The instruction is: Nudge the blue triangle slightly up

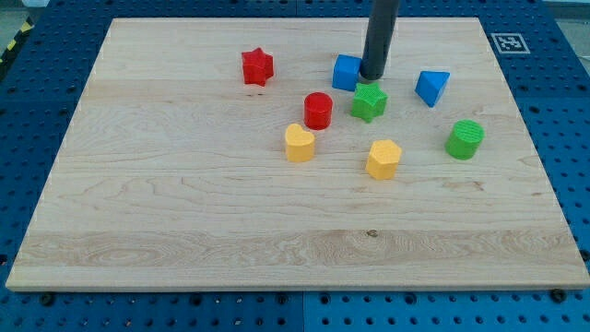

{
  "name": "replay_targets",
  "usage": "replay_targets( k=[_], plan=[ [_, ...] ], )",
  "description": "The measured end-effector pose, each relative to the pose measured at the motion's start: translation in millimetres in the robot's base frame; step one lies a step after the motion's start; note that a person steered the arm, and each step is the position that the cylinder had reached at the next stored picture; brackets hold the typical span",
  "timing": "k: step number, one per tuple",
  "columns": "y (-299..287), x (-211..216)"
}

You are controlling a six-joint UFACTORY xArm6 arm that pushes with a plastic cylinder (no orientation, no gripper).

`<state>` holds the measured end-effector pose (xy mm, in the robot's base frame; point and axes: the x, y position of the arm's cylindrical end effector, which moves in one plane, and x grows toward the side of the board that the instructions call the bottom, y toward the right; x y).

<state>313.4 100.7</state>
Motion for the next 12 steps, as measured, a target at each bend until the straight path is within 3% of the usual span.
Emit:
replay_targets(
  k=[2,3,5,6,7,10,12],
  plan=[
    [-33,-5],
    [-17,-5],
    [92,-1],
    [142,31],
    [151,57],
    [74,64],
    [71,64]
  ],
)
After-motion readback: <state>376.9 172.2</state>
